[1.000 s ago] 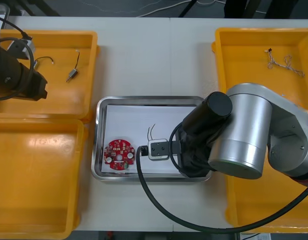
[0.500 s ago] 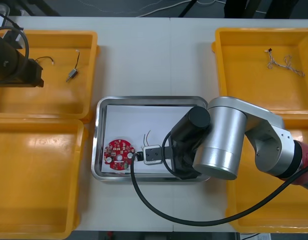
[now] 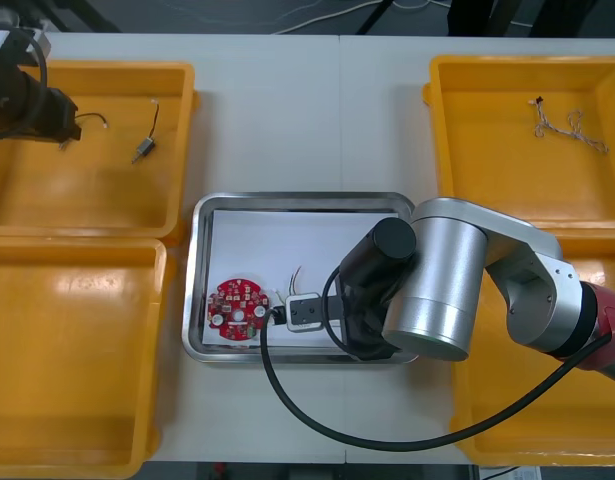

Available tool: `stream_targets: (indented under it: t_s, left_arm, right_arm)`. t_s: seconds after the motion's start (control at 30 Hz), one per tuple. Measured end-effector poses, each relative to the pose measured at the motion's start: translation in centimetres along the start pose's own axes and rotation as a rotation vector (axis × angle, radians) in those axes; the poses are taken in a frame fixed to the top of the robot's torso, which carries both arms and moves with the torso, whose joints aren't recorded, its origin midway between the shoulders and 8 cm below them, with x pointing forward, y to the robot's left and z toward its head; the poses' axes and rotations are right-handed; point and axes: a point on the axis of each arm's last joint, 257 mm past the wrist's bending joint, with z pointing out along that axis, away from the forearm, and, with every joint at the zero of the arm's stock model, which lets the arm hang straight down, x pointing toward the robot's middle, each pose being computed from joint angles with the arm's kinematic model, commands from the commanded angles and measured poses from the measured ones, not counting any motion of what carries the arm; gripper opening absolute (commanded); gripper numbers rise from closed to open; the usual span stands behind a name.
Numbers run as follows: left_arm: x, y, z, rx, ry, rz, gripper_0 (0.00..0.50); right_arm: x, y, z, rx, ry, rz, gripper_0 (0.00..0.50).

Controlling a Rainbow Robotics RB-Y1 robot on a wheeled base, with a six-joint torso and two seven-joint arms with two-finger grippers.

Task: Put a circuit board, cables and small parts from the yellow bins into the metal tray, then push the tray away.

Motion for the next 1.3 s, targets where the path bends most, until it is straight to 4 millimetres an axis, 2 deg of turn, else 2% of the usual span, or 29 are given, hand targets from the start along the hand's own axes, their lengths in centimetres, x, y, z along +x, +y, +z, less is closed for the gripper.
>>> stream_targets:
  t_s: [0.1, 0.33, 0.47, 0.67, 0.77, 0.97, 1.3]
  left_arm:
    - [-0.6, 0.4, 0.4, -0.002, -0.023, 0.049, 0.5]
    - [-1.2, 0.6, 0.5, -0.003, -0.04, 0.045, 0.5]
    - [-1.4, 0.5, 0.4, -0.003, -0.046, 0.046, 0.5]
    - [-1.7, 0.8, 0.4, -0.011, -0.057, 0.046, 0.5]
    - [-1.9, 1.4, 0.8, -0.021, -0.072, 0.035, 0.5]
    - [-2.5, 2.7, 3.1, -0.025, -0.113, 0.006, 0.5]
    - [-3.0, 2.1, 5.7, -0.019, -0.139, 0.009, 0.5]
  right_arm:
    - [-0.1, -0.1, 0.0, 0.002, -0.006, 0.0, 0.5]
    - [0.1, 0.2, -0.4, -0.02, -0.004, 0.007, 0.5]
    - [0.7, 0.0, -1.4, -0.039, 0.013, 0.027, 0.5]
    - [1.6, -1.7, -3.6, -0.038, 0.023, 0.104, 0.5]
    - [2.4, -2.6, -4.9, -0.041, 0.028, 0.184, 0.5]
    - [3.3, -4.4, -7.2, -0.019, 0.015, 0.409, 0.5]
    - [6.9, -4.8, -10.7, 0.001, 0.053, 0.765, 0.5]
